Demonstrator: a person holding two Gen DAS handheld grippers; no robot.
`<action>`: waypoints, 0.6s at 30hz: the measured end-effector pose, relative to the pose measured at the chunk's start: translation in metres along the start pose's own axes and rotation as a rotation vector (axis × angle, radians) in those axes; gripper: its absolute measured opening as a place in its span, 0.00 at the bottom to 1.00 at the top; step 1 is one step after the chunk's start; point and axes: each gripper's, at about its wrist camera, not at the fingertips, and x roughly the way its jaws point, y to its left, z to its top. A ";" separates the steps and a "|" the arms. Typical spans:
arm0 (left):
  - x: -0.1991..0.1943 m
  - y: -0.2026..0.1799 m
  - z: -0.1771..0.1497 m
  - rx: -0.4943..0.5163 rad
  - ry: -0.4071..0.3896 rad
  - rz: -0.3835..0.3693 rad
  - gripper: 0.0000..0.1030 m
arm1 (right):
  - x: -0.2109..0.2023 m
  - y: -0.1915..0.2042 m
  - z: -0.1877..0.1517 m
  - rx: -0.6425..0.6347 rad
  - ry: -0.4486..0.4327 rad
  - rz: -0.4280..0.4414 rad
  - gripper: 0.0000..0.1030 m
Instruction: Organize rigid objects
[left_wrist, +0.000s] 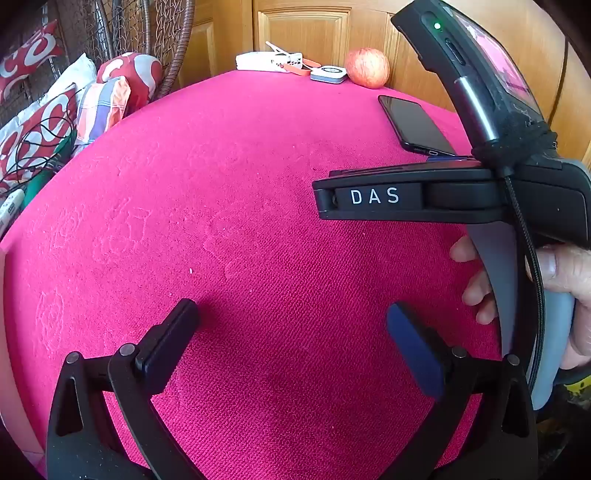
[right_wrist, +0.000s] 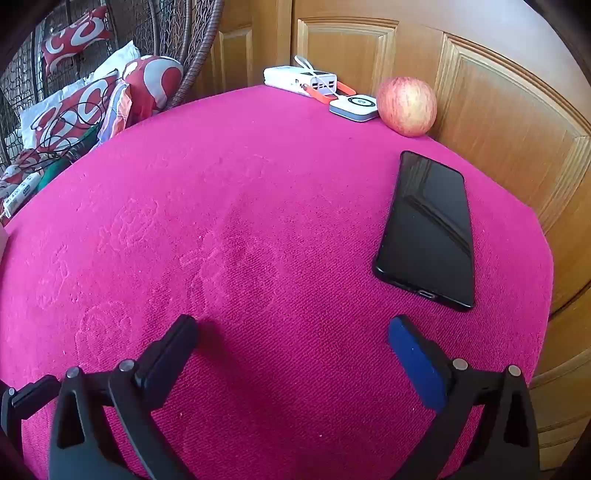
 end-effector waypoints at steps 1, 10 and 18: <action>0.000 0.000 0.000 0.001 0.002 0.001 1.00 | 0.000 0.000 0.000 -0.009 0.003 -0.012 1.00; 0.000 0.000 0.000 0.003 0.006 0.004 1.00 | 0.001 -0.001 0.000 -0.009 0.008 -0.011 1.00; 0.000 0.000 0.000 0.004 0.004 0.005 1.00 | 0.000 -0.002 0.000 -0.007 0.006 -0.009 1.00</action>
